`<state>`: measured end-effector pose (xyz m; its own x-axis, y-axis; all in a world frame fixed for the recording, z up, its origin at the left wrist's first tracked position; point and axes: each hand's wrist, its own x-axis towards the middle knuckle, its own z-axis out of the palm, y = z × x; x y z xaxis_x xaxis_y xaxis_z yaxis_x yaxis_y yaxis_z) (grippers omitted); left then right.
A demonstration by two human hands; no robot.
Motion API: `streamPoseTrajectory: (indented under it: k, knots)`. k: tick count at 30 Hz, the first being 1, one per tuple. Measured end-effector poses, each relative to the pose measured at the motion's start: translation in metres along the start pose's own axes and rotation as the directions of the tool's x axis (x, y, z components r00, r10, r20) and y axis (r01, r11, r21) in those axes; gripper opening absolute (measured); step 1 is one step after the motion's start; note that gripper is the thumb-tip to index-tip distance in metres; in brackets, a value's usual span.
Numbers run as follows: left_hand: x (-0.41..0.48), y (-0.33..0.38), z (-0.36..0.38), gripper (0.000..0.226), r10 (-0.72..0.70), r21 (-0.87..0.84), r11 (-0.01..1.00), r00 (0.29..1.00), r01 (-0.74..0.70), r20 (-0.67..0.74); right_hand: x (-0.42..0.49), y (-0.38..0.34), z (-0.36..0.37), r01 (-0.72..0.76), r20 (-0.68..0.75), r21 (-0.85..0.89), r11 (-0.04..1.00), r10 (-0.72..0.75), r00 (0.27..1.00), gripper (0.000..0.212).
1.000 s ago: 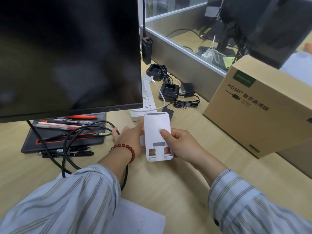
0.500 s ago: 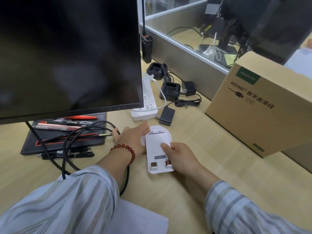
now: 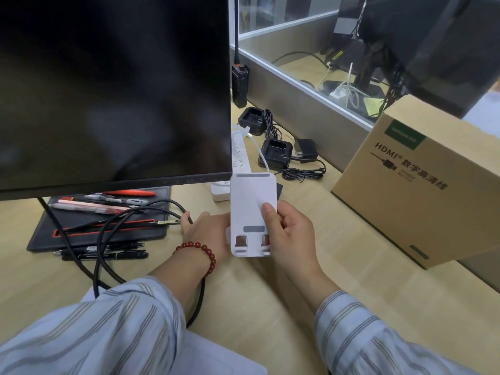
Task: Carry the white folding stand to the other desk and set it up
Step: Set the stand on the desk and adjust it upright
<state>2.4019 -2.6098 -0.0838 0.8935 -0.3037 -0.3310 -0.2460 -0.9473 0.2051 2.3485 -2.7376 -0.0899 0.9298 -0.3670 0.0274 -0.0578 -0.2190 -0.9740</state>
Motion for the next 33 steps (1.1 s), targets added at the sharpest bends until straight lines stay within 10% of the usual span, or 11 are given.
streamPoseTrajectory:
  k: [14,20,33]
  knots:
    - [0.002,-0.001,0.000,0.011,-0.006,0.052,0.999,0.999,0.003,0.041,-0.006,-0.012,-0.027,-0.365,0.564,0.045,0.930,0.278,0.777,0.030]
    - [0.003,0.000,0.001,0.022,-0.031,0.048,0.998,0.999,0.029,0.024,-0.017,-0.018,-0.018,-0.534,0.521,0.180,0.826,0.380,0.764,0.035]
    - [0.005,-0.003,0.000,0.024,0.017,-0.064,0.998,0.999,-0.014,0.044,-0.001,-0.012,-0.029,-0.404,0.502,0.117,0.907,0.297,0.812,0.034]
